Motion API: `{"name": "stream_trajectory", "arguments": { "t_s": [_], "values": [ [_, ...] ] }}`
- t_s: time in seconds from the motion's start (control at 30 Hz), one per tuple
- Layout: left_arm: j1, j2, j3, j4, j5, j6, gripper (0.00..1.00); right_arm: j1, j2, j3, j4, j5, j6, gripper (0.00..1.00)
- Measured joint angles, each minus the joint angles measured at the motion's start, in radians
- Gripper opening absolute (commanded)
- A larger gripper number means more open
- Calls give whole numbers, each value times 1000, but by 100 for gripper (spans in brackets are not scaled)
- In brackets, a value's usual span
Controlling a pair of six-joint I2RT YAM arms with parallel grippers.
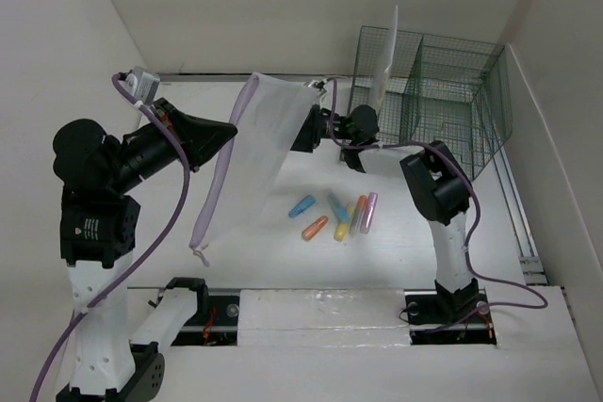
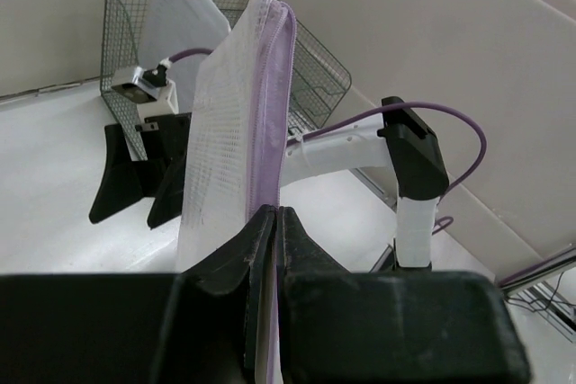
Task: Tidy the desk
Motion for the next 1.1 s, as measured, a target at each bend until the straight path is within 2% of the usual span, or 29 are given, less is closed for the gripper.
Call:
{"name": "stream_trajectory", "arguments": {
  "t_s": [0.23,0.43,0.73,0.93,1.1],
  "values": [
    [0,-33,-24,17,11,-23,0,19,-89,21,7,-14,4,100],
    [0,-37,-24,61,36,-63,0,3,-230,-131,36,-6,-104,100],
    [0,-21,-23,124,80,-116,0,-112,-142,-207,40,74,-155,100],
    [0,-8,-22,142,89,-132,0,-97,-137,-265,25,46,-156,100],
    [0,2,-10,141,89,-134,0,-78,-210,-349,24,29,-166,100]
  ]
}}
